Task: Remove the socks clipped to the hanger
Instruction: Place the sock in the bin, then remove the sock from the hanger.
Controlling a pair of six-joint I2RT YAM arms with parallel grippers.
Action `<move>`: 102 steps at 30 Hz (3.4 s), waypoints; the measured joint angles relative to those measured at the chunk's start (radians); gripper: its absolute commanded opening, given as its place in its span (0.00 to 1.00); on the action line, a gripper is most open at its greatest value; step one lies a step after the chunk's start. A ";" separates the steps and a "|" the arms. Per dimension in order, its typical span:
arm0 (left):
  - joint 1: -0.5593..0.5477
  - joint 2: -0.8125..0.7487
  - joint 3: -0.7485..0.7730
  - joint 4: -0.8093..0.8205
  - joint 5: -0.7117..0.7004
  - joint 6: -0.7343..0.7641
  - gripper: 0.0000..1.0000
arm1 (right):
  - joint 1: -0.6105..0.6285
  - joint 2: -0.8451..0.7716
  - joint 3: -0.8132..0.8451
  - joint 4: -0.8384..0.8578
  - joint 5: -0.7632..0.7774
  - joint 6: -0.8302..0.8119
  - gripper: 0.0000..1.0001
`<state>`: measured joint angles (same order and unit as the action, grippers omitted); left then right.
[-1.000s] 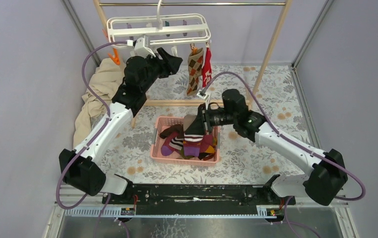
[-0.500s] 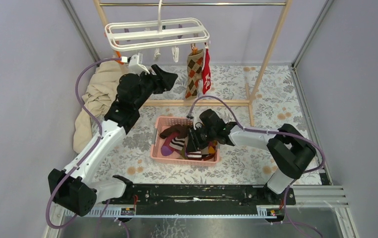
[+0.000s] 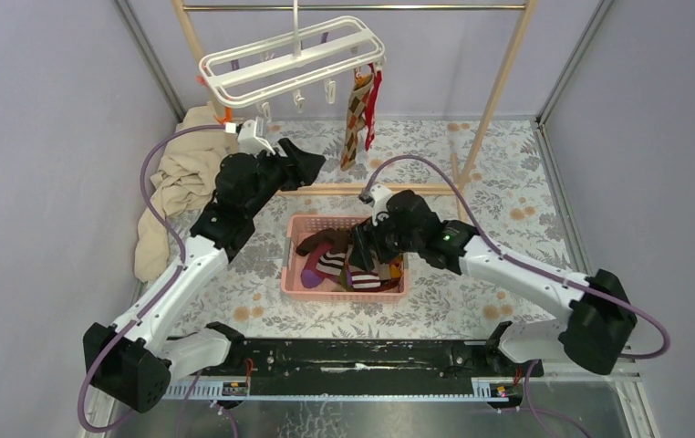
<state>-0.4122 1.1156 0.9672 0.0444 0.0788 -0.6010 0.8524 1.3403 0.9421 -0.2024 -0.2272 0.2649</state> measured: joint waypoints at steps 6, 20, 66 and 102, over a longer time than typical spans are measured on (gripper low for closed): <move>-0.005 -0.025 -0.007 0.000 -0.008 0.000 0.70 | 0.000 -0.010 0.049 -0.028 0.097 -0.038 0.70; -0.060 0.035 -0.006 0.000 -0.040 0.020 0.71 | 0.000 0.282 -0.045 0.120 0.138 -0.033 0.76; -0.168 0.560 0.105 0.600 -0.238 0.393 0.00 | -0.005 -0.403 -0.195 -0.081 0.061 0.049 0.86; -0.169 0.663 0.202 0.621 -0.316 0.380 0.28 | -0.012 -0.427 -0.232 -0.072 0.051 0.053 0.88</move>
<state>-0.5808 1.7786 1.1694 0.6651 -0.2371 -0.2207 0.8406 0.9131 0.7105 -0.2749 -0.1757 0.3183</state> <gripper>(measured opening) 0.400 0.873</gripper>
